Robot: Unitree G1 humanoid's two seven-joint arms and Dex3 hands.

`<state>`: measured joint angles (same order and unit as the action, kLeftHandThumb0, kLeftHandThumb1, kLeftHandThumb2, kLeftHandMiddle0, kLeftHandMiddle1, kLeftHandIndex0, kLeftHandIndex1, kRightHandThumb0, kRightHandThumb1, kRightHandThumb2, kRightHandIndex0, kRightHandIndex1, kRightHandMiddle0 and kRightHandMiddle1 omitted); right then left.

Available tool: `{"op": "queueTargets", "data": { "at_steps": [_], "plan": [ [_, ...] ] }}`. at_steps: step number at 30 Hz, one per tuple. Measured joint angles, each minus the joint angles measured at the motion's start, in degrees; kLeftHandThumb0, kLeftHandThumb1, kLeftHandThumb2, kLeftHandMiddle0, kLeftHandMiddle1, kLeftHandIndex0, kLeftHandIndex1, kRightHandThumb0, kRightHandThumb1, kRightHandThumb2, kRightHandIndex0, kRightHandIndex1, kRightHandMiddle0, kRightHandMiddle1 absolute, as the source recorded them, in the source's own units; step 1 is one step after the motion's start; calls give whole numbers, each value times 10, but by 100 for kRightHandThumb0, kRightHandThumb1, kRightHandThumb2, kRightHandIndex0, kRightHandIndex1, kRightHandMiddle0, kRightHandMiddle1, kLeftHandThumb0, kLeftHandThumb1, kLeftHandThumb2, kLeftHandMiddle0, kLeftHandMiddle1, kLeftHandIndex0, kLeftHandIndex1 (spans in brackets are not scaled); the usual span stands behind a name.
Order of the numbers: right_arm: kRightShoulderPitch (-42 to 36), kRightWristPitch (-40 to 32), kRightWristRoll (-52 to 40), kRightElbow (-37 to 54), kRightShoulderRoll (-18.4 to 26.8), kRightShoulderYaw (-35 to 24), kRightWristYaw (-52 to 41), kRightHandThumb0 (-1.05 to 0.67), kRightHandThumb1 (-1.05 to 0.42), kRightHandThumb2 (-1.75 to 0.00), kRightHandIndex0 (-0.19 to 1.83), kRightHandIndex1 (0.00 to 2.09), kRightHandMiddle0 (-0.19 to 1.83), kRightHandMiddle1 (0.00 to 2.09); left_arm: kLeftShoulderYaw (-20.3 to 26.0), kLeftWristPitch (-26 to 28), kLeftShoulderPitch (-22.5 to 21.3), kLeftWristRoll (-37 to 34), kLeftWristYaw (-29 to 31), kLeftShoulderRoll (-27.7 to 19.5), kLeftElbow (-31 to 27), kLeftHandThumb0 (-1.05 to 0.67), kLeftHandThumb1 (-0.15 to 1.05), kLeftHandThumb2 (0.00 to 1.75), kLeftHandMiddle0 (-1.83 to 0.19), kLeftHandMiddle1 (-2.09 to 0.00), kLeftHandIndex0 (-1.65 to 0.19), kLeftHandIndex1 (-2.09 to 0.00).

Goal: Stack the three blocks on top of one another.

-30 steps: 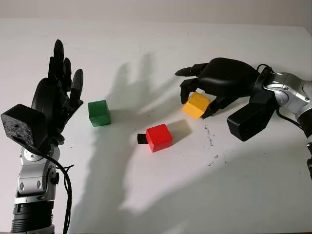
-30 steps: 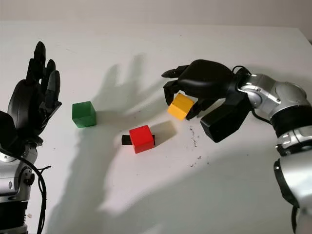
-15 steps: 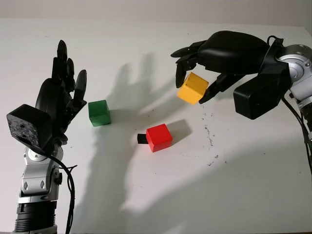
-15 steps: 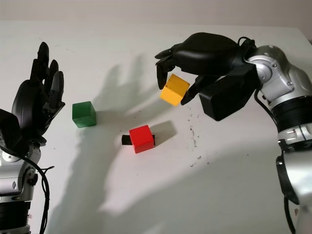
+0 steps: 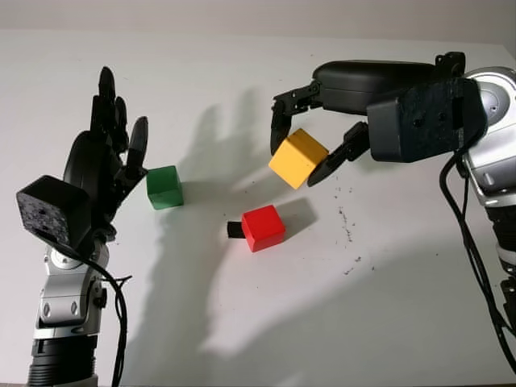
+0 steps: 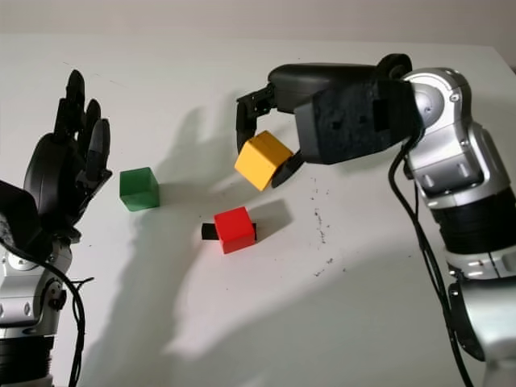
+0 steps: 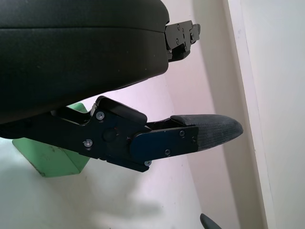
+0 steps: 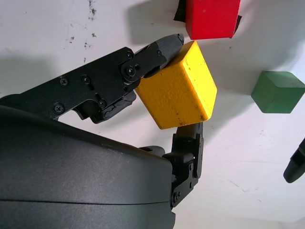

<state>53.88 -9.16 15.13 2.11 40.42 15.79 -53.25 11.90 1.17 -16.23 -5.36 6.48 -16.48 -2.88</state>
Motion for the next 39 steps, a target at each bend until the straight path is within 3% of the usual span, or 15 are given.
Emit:
{"op": "queueTargets", "data": {
  "at_steps": [4,17,22,31,39],
  "plan": [
    [-24,-42,4,31,-14,0,13,-37,-101,-6,29,5,24,178,-5,0,-5,1,-3,5,0,-73,105,58,17,-5,19,0],
    [-70,-104,76,121,-34,27,34,-41,-100,-5,29,5,26,178,-11,-3,-9,14,-14,19,-2,-74,105,57,18,-5,19,-1],
    [-78,-131,81,129,-35,42,10,-39,-102,-6,23,3,18,188,-14,-8,-9,18,-17,22,-2,-74,105,57,18,-5,19,-2],
    [-78,-107,94,131,-33,56,-23,-41,-101,-5,29,6,23,195,-18,-8,-9,23,-27,27,-4,-74,105,56,17,-6,19,-3],
    [-78,-121,101,146,-32,59,-49,-39,-99,-5,22,3,17,179,-19,-10,-9,18,-28,36,-5,-72,105,56,17,-6,19,-3]
  ]
}}
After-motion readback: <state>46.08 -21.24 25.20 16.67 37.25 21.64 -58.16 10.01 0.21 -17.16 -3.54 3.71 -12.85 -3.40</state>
